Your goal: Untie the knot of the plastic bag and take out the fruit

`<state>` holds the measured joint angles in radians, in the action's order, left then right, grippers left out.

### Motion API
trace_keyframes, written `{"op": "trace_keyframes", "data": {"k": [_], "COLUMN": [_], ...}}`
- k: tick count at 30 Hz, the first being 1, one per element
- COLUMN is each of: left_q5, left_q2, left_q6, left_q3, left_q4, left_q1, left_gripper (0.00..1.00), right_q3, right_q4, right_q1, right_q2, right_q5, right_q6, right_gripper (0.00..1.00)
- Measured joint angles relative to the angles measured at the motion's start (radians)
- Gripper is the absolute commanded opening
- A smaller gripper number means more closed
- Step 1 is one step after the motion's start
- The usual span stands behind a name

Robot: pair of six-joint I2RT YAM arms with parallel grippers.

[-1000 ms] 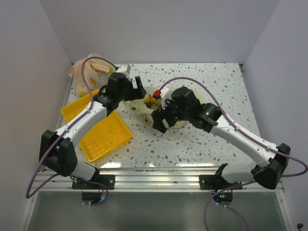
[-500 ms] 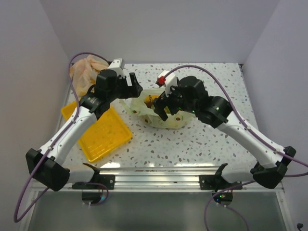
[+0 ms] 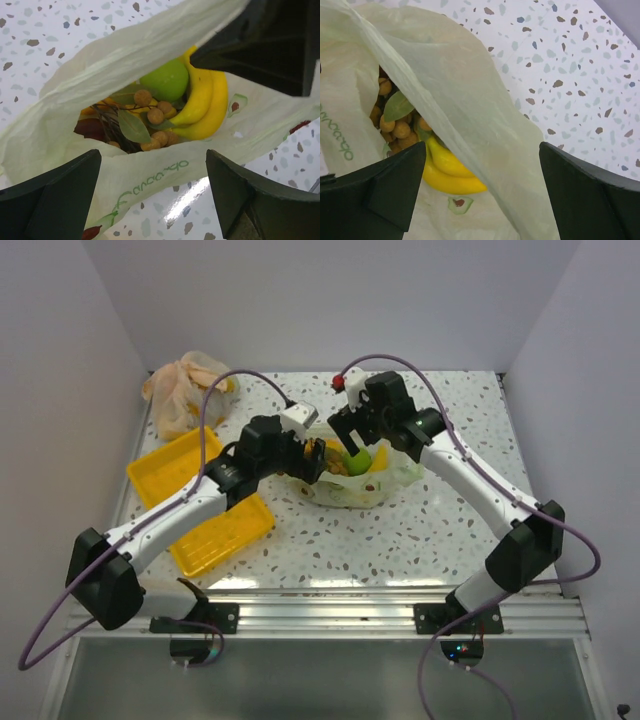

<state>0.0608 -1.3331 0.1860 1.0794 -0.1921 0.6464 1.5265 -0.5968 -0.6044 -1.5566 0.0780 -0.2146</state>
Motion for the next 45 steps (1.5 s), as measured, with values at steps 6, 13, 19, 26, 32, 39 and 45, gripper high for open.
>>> {"op": "trace_keyframes", "data": {"k": [6,13,19,26,32,39,45], "left_q5": [0.058,0.117,0.194,0.313,0.309,0.229,0.154], "left_q2": [-0.024,-0.104,-0.113,-0.176,-0.205,-0.133,-0.101], "left_q6": [-0.113,-0.124,-0.021,0.075,0.129,0.180,0.224], "left_q3": [-0.100,-0.151,-0.248,-0.275,-0.341,-0.339,-0.311], "left_q4": [0.127,0.219,0.229,0.140,0.081,0.046,0.049], "left_q1": [0.011,0.014,0.043,0.052,0.056,0.057,0.057], "left_gripper": [0.92,0.79,0.68,0.65,0.70,0.86,0.90], "right_q3": [0.013,0.016,0.018,0.119,0.165,0.149,0.053], "right_q4": [0.014,0.041,0.101,0.121,0.082,0.047,0.044], "right_q1": [0.028,0.055,0.134,0.195,0.213,0.223,0.190], "right_q2": [-0.075,-0.132,-0.194,-0.365,-0.461,-0.327,-0.047], "right_q5": [-0.043,-0.079,-0.100,-0.057,-0.017,-0.058,-0.115], "right_q6": [-0.027,-0.031,0.047,0.161,0.272,0.360,0.458], "right_gripper": [0.98,0.63,0.25,0.17,0.63,0.96,0.98]}}
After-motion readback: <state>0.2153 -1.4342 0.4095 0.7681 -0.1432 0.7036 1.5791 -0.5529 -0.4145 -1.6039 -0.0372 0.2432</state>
